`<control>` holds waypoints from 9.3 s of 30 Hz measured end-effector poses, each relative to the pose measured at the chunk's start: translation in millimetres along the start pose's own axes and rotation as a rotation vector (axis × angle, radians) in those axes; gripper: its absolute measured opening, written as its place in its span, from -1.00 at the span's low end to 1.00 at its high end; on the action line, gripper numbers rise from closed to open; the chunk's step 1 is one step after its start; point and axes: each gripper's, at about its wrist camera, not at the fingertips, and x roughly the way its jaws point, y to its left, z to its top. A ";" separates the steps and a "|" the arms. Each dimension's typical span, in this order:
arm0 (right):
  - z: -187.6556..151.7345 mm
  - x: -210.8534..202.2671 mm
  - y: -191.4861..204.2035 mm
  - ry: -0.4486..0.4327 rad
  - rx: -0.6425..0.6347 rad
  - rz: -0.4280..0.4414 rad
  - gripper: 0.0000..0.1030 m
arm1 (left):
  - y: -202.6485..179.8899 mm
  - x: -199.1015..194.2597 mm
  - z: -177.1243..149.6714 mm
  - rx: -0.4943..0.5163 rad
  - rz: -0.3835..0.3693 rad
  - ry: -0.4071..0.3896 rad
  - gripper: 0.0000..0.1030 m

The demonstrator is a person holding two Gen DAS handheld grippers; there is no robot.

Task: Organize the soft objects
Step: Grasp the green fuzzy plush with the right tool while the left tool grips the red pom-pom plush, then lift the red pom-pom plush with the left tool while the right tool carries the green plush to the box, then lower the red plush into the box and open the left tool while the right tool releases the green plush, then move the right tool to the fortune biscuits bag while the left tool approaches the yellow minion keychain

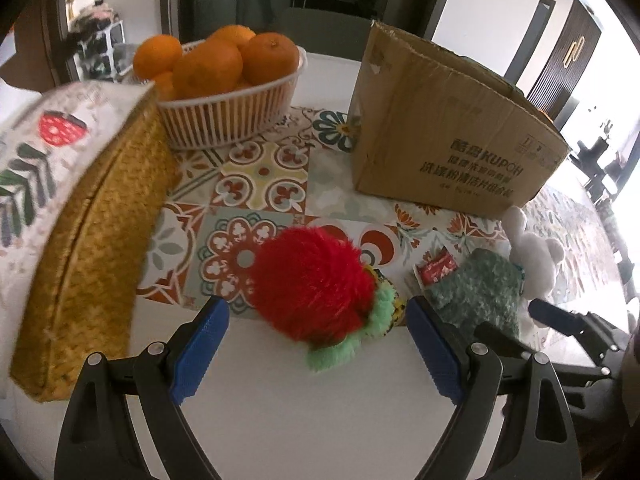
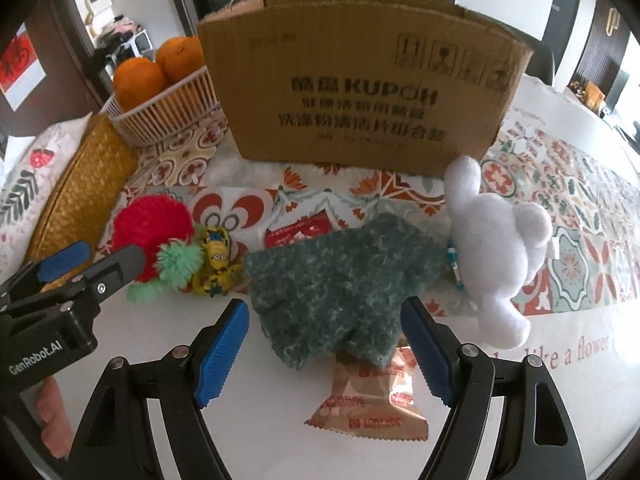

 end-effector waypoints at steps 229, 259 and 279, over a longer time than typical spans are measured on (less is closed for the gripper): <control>45.0 -122.8 -87.4 -0.298 0.142 -0.029 0.41 | -138.8 -66.5 69.7 0.506 -0.010 -0.129 0.65; -89.7 -76.9 -38.8 -0.152 0.372 -0.026 0.41 | -71.5 -51.7 -34.0 0.445 0.020 -0.066 0.69; -96.0 -20.4 -23.7 -0.016 0.378 -0.139 0.41 | -48.2 8.2 -32.6 0.443 -0.038 -0.039 0.69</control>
